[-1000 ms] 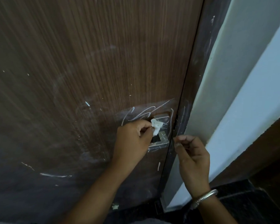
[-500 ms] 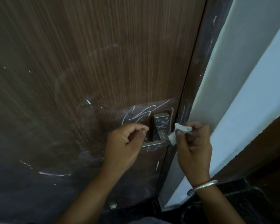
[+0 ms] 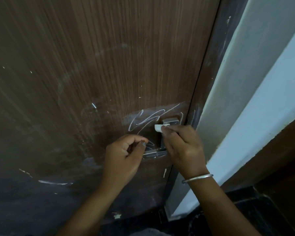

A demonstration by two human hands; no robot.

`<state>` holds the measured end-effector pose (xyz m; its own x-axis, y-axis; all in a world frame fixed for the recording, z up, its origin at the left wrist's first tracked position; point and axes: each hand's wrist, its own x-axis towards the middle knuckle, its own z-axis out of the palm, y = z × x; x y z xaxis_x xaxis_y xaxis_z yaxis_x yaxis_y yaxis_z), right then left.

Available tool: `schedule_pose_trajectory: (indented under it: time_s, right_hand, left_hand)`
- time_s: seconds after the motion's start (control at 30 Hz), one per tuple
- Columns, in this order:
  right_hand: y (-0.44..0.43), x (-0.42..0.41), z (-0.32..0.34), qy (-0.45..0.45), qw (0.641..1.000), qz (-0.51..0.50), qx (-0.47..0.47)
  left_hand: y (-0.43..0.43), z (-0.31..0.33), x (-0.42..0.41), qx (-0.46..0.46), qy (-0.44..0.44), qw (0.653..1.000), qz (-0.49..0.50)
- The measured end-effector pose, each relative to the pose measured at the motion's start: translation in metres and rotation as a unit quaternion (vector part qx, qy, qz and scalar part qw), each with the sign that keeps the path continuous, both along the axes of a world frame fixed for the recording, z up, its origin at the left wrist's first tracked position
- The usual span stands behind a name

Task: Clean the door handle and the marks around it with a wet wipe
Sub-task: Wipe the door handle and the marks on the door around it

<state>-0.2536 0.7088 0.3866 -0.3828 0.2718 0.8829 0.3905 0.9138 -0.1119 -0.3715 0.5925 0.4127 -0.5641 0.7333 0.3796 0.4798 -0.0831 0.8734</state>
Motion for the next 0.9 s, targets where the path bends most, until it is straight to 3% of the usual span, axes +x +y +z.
schedule_pose_trajectory:
  time_s: [0.2, 0.47, 0.6, 0.83, 0.9]
  right_hand:
    - [0.013, 0.009, 0.002, 0.085, 0.992, -0.053, -0.078]
    - [0.004, -0.004, -0.001, 0.041, 0.997, -0.025, -0.058]
    - [0.014, 0.012, 0.001, 0.116, 0.983, -0.039, -0.136]
    - [-0.001, -0.004, 0.000, 0.023, 0.994, -0.026, -0.107]
    - [0.000, -0.003, 0.000, 0.032, 0.993, -0.024, -0.109]
  left_hand:
    - [-0.006, -0.003, -0.003, -0.010, 0.005, 1.000, 0.001]
    - [-0.003, -0.003, 0.000, -0.002, 0.015, 1.000, -0.001]
    - [-0.005, -0.004, -0.003, -0.005, 0.013, 1.000, 0.001]
    - [-0.002, -0.009, -0.001, -0.025, 0.025, 0.999, 0.005]
    - [-0.002, -0.008, -0.001, -0.021, 0.020, 1.000, 0.006]
